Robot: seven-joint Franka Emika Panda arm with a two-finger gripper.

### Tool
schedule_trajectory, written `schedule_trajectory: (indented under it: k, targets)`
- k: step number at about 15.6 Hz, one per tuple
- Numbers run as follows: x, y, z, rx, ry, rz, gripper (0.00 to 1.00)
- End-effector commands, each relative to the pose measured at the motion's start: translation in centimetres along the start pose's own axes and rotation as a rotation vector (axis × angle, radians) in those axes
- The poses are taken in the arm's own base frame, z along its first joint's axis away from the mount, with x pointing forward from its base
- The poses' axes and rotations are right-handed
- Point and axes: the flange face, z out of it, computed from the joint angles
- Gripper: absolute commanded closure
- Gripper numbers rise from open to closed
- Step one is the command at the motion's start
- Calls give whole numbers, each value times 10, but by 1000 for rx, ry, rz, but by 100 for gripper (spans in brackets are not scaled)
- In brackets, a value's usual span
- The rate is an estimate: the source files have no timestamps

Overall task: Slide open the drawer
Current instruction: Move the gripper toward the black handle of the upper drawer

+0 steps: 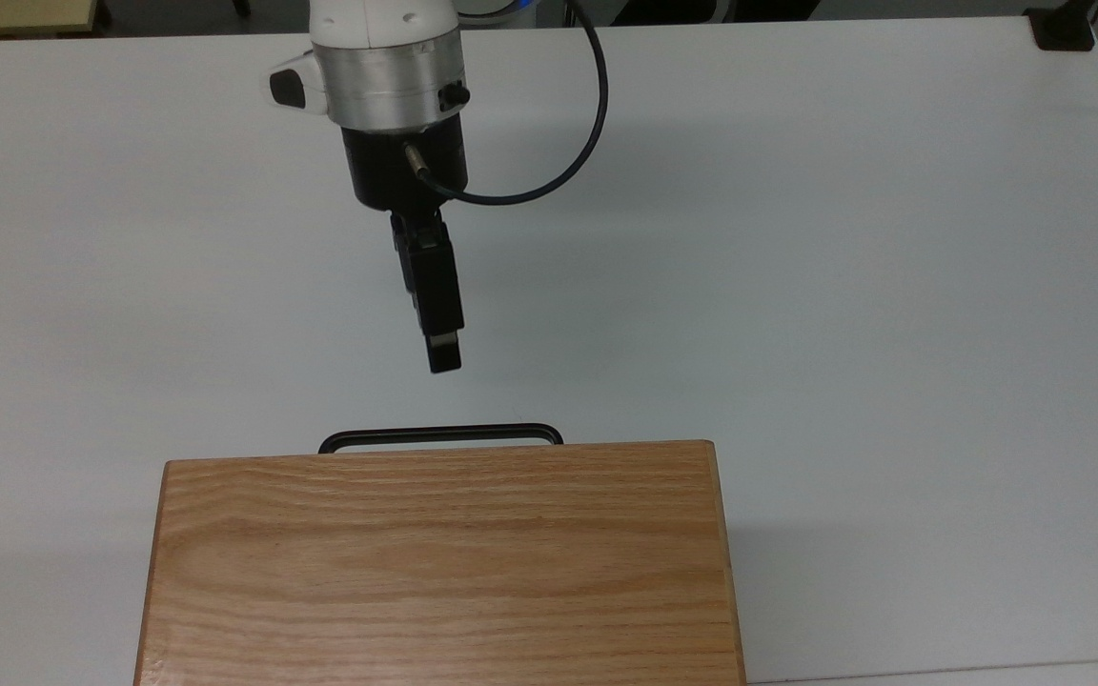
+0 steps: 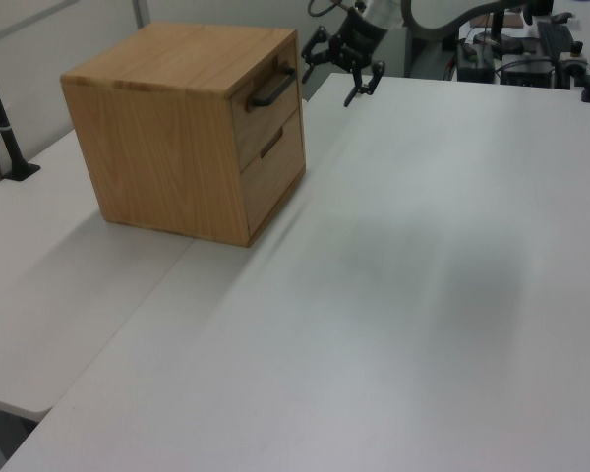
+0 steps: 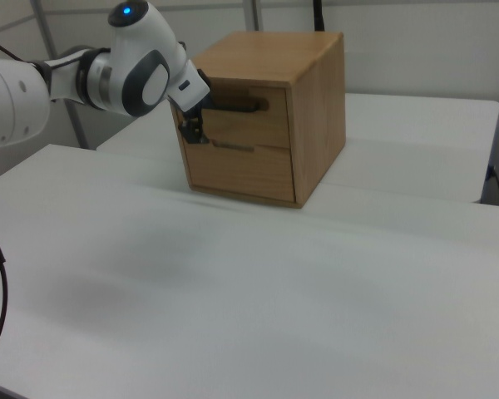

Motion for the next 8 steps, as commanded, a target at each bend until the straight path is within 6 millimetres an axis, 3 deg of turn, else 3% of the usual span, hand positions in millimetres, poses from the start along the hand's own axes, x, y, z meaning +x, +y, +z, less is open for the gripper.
schedule_trajectory:
  k: [1, 8]
  targets:
    - [6, -10, 3, 114, 21, 109, 3]
    - [6, -15, 24, 263, 43, 212, 7]
